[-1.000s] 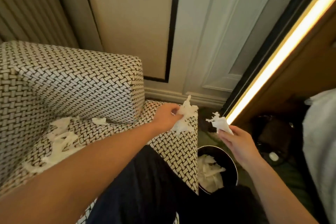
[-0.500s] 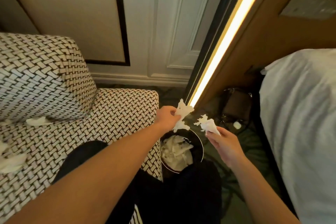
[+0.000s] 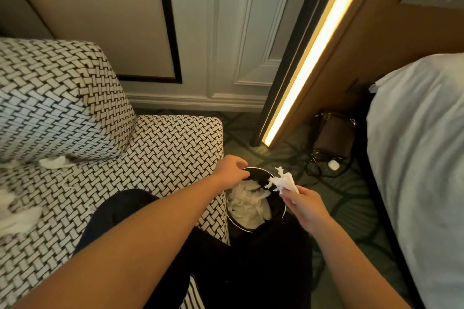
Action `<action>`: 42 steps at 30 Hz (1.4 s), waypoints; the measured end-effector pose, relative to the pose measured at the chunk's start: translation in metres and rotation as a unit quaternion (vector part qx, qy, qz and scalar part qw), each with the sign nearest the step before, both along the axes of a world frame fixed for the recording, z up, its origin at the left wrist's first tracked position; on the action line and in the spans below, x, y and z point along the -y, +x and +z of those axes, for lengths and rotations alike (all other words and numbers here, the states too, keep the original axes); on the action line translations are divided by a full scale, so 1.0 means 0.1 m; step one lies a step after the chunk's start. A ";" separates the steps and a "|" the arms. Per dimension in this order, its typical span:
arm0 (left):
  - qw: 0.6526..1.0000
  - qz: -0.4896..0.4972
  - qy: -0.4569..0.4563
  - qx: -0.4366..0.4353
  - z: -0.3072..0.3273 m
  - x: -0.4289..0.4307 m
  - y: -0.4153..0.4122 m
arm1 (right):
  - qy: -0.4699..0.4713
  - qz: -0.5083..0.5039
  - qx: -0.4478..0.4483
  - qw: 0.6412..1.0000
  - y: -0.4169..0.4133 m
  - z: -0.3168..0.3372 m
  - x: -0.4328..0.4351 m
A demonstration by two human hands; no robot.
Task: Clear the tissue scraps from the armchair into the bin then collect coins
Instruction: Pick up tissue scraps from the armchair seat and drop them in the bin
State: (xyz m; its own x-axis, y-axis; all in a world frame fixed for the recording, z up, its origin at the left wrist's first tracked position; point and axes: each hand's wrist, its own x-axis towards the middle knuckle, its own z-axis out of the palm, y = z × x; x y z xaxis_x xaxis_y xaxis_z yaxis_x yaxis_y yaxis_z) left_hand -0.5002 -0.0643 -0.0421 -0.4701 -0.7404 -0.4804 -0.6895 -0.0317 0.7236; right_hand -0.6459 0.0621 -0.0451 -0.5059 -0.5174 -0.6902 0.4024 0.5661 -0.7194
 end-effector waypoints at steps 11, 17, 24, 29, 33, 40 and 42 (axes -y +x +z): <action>1.000 0.028 0.007 0.000 0.02 -0.02 0.16 | 0.056 0.072 0.048 0.995 0.05 0.07 0.10; 0.999 0.046 0.016 -0.008 0.04 -0.06 0.36 | 0.048 0.090 0.024 0.995 0.13 0.18 0.09; 0.992 0.097 0.026 -0.069 0.19 -0.05 0.75 | -0.016 0.140 -0.036 0.989 0.50 0.51 0.35; 0.982 0.142 -0.002 -0.127 0.38 0.06 1.19 | -0.059 0.180 -0.080 0.979 1.09 0.76 0.62; 0.967 0.186 -0.022 -0.175 0.55 0.13 1.59 | -0.090 0.225 -0.083 0.967 1.56 0.87 0.80; 0.937 0.287 -0.037 -0.194 0.54 0.18 2.62 | -0.119 0.300 -0.101 0.941 2.56 0.88 1.11; 0.931 0.310 -0.036 -0.191 0.47 0.15 2.92 | -0.124 0.317 -0.102 0.935 2.83 0.82 1.20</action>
State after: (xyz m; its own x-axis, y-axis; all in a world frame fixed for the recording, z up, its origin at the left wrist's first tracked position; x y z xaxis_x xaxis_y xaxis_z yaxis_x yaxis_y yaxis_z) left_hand -0.2087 -0.0796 0.0053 -0.0674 -0.9503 -0.3041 -0.2472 -0.2793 0.9278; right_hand -0.3631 -0.0575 0.0368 -0.1519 -0.8888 -0.4325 -0.1176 0.4507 -0.8849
